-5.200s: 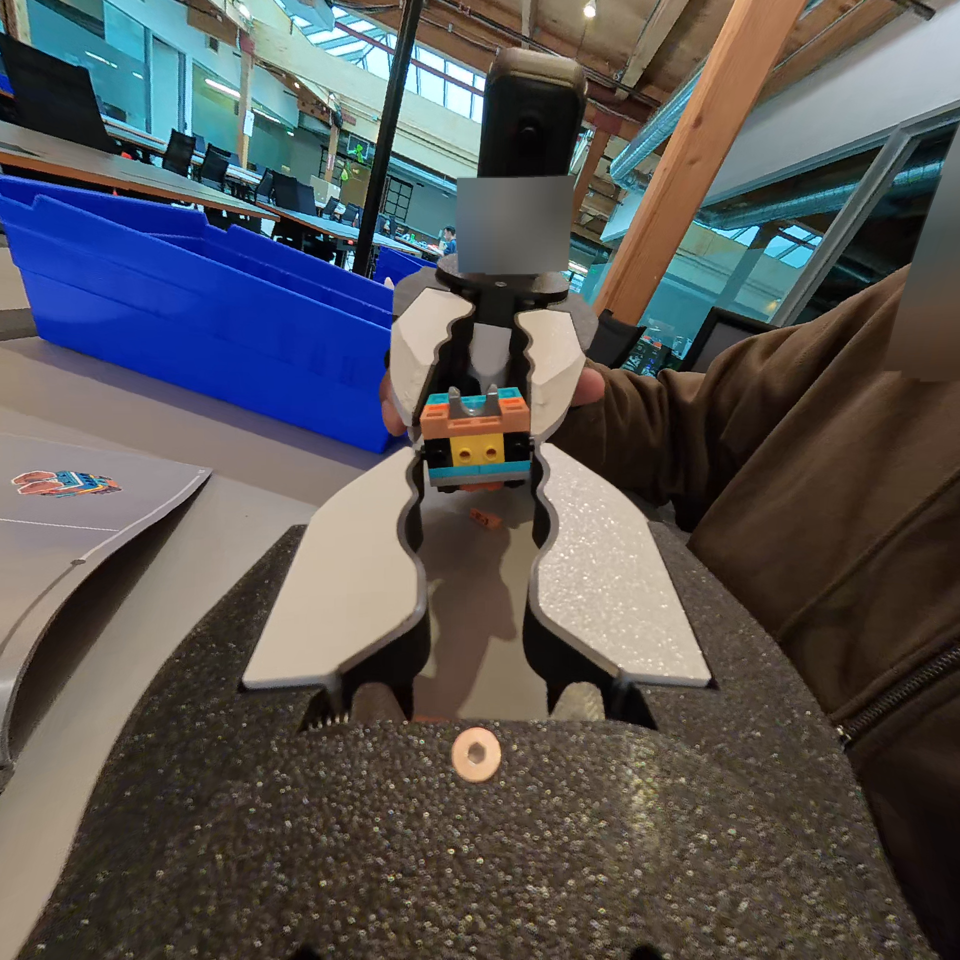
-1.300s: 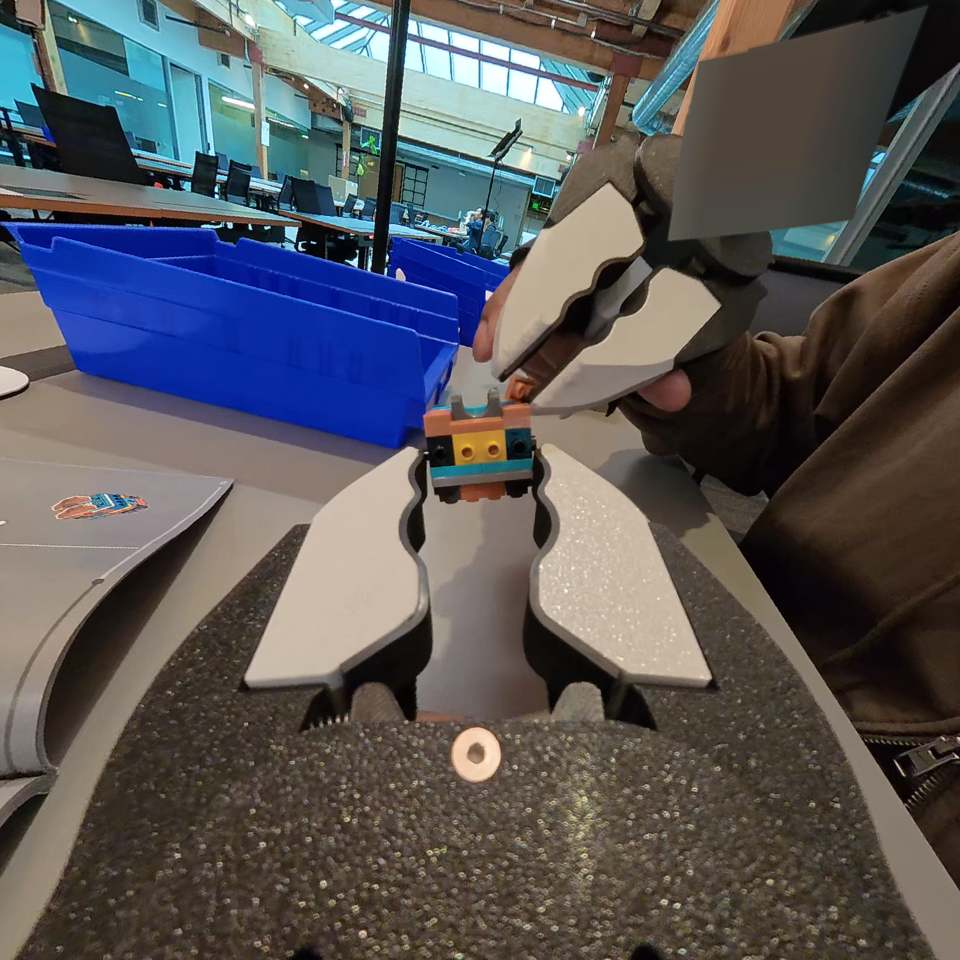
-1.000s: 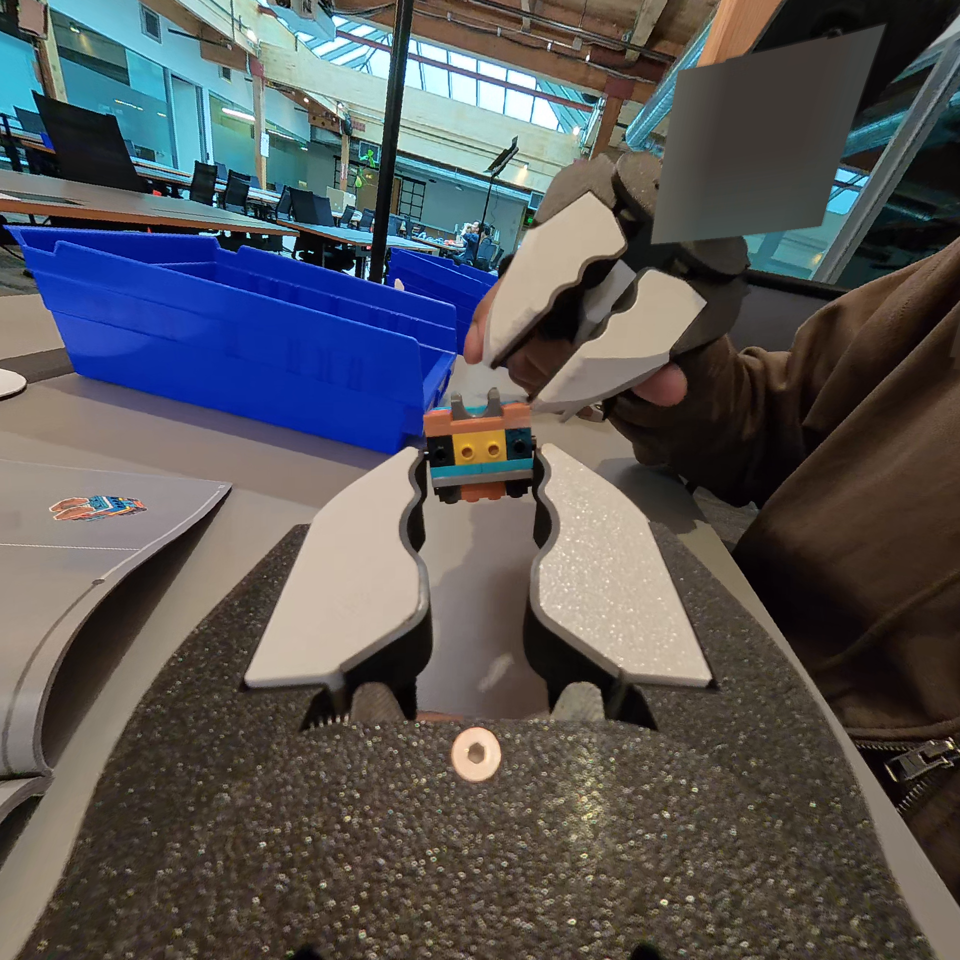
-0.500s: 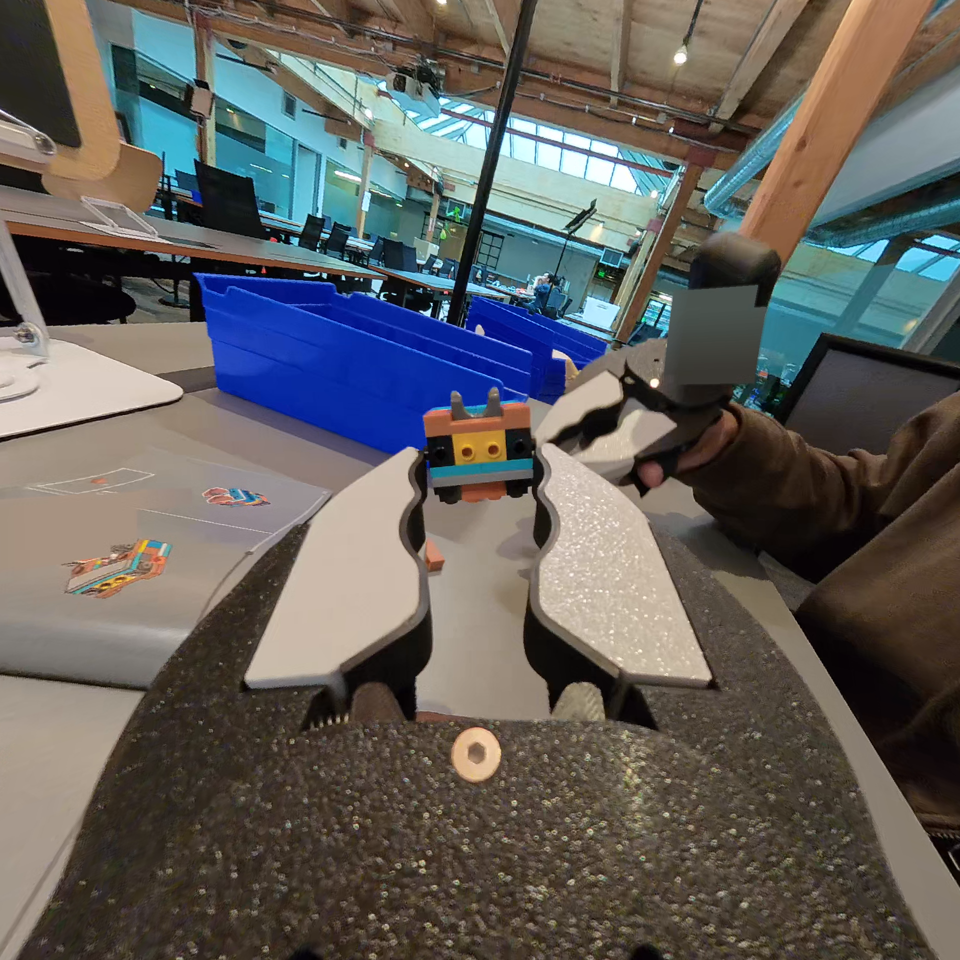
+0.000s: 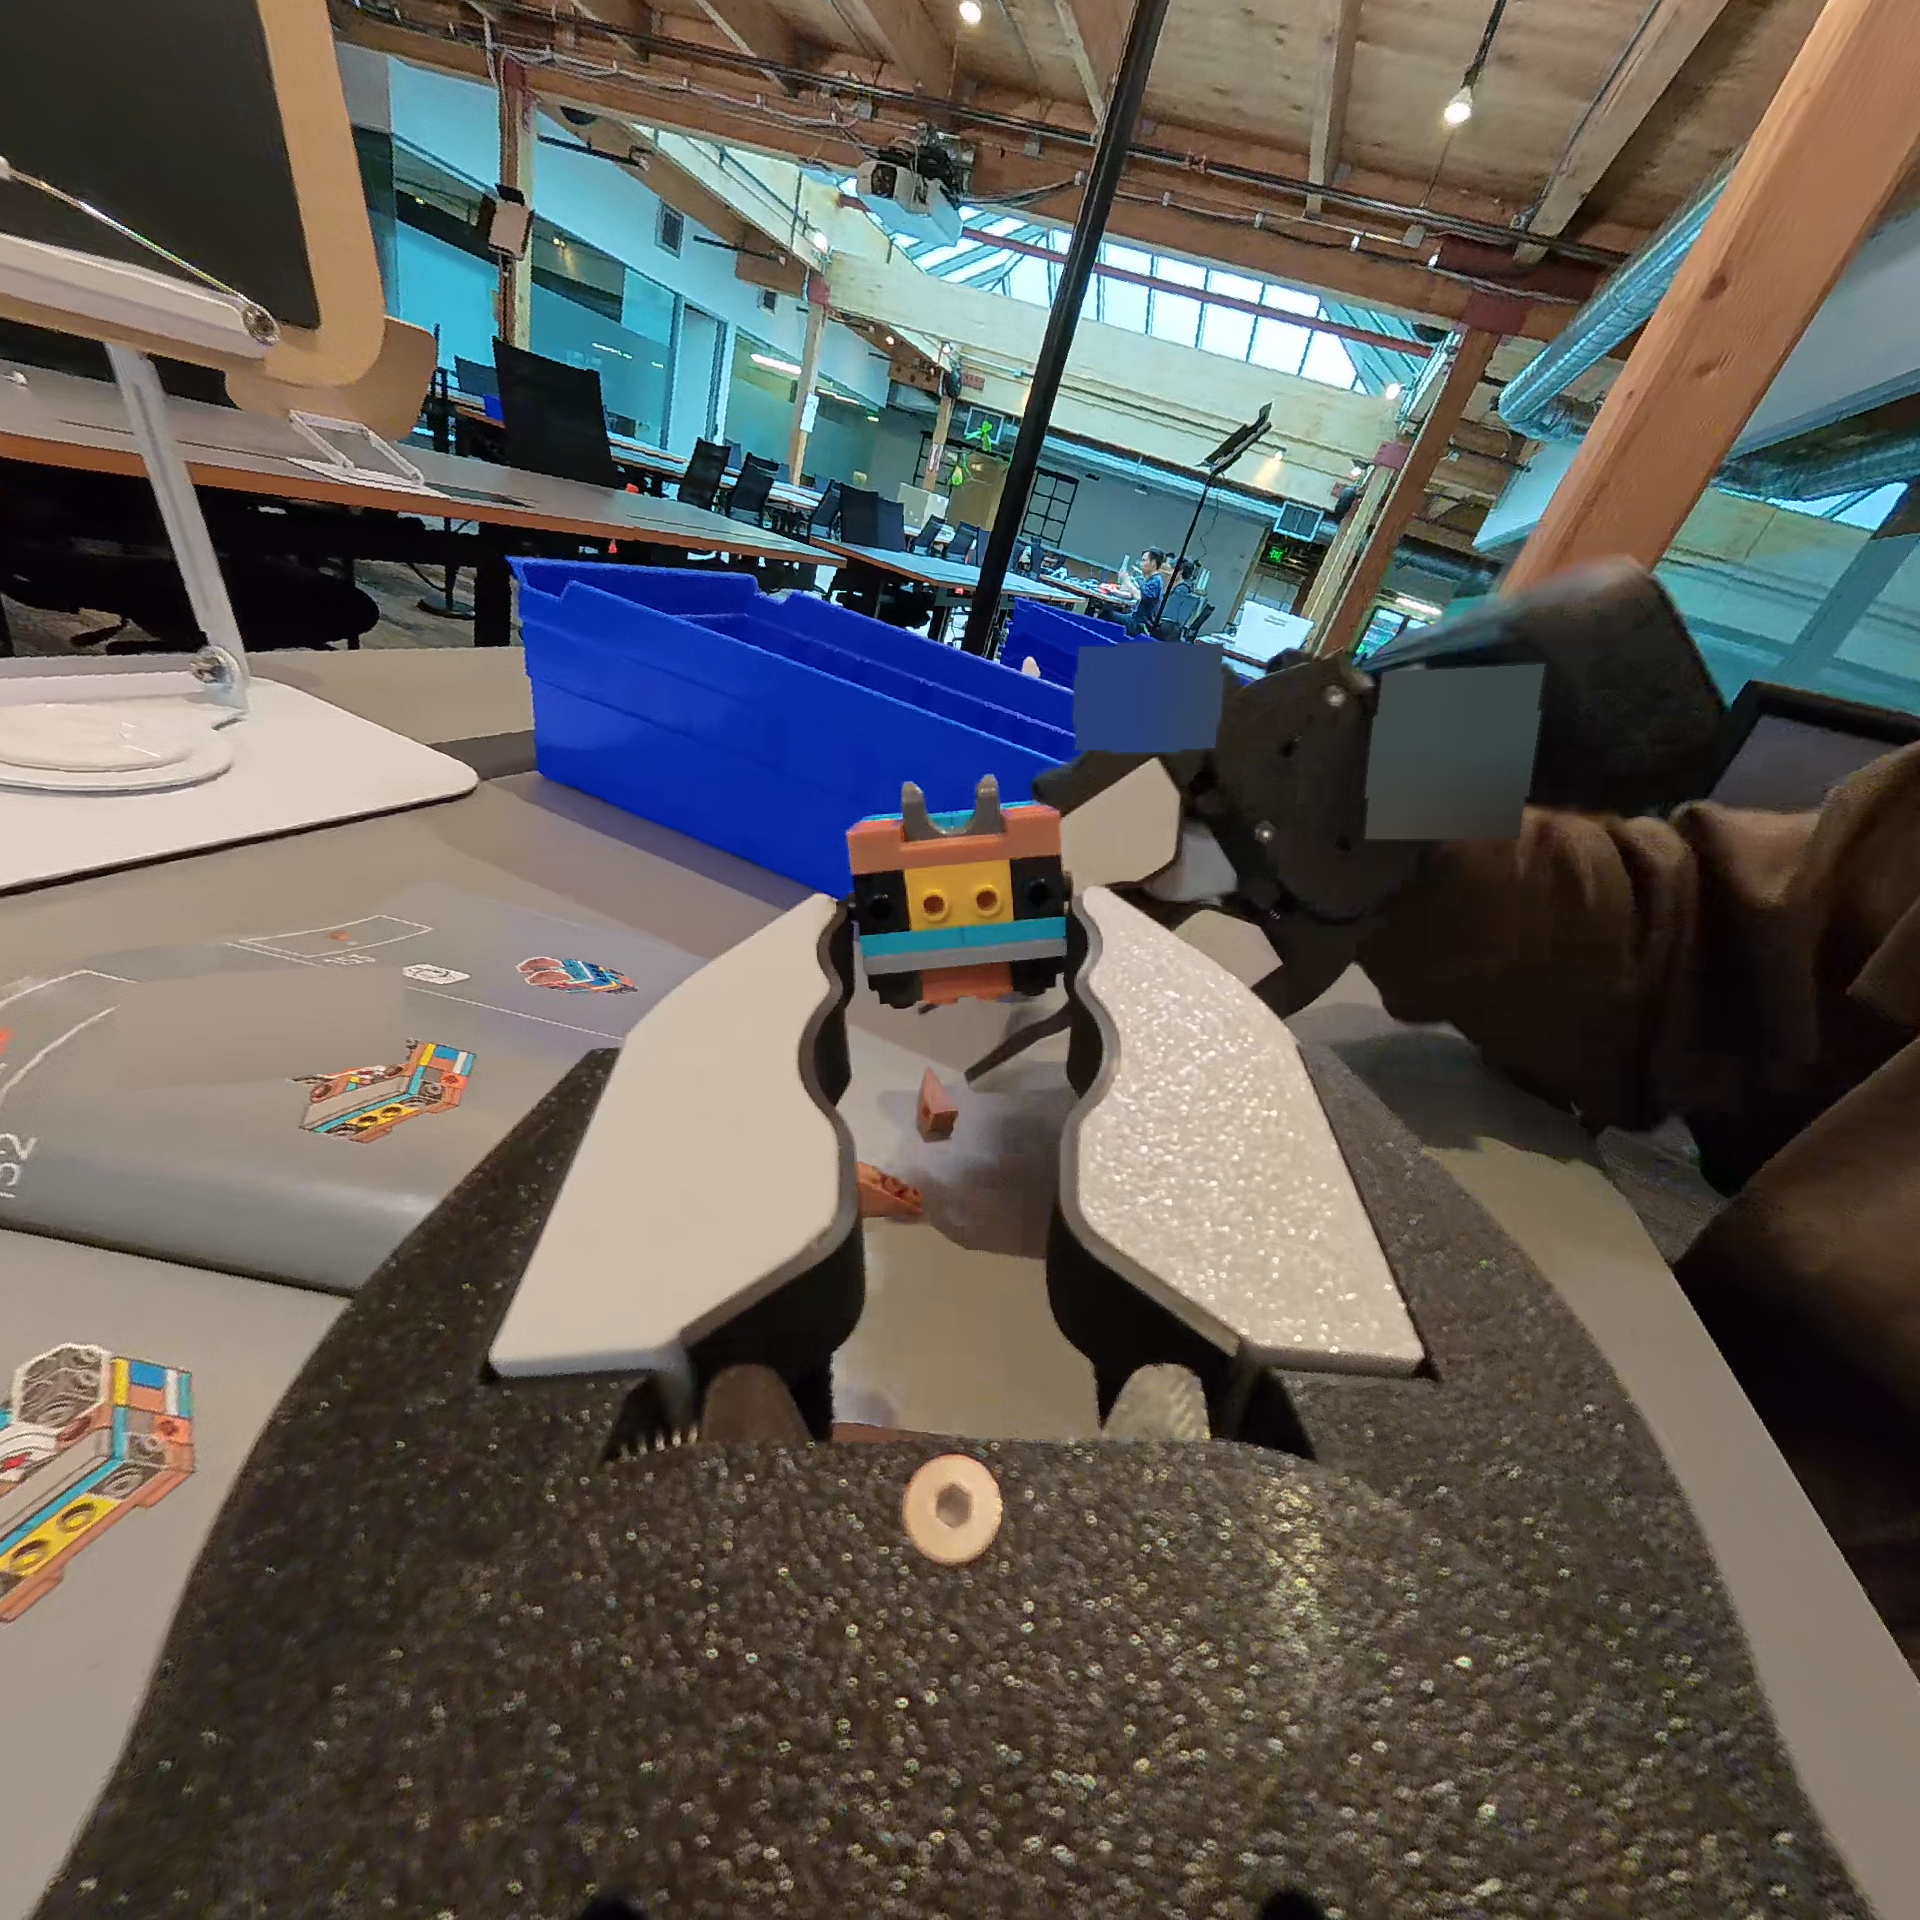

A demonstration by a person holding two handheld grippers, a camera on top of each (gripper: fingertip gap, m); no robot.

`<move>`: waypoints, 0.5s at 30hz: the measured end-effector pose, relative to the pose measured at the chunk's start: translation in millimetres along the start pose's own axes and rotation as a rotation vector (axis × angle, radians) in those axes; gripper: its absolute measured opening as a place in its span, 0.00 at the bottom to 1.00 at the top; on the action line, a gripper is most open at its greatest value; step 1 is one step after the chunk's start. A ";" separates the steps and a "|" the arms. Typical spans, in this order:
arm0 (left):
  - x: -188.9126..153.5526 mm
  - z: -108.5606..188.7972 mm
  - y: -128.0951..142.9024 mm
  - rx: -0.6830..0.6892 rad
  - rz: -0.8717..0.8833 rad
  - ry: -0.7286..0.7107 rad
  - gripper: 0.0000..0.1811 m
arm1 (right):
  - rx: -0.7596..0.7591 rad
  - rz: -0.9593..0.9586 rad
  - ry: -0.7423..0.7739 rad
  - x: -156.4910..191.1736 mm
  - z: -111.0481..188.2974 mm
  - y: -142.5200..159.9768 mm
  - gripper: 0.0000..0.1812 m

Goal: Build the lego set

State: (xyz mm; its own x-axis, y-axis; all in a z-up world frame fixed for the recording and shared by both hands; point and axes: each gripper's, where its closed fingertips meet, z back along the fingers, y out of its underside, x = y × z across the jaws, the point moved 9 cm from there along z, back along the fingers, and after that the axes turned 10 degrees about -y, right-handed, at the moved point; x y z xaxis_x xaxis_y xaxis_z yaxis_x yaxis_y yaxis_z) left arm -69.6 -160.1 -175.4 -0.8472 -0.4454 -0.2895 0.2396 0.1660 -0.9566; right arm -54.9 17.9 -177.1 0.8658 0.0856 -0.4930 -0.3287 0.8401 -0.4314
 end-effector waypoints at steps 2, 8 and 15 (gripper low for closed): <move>2.6 3.8 -3.7 -0.016 -0.007 -0.013 0.21 | 0.031 0.317 -0.022 -4.7 0.2 -1.4 0.13; 11.9 13.6 -15.3 -0.061 -0.017 -0.057 0.21 | 0.006 0.687 -0.230 -26.3 -10.2 -8.1 0.16; 17.3 18.6 -21.8 -0.088 -0.008 -0.075 0.21 | 0.061 0.875 -0.319 -31.6 -20.9 -14.2 0.16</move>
State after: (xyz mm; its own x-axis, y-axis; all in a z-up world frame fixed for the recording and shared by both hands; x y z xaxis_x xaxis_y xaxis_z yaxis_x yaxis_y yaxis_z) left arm -80.6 -187.8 -160.2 -0.8106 -0.5108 -0.2865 0.1876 0.2371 -0.9532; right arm -85.5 -8.0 -171.2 0.3848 0.8369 -0.3893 -0.9005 0.4330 0.0407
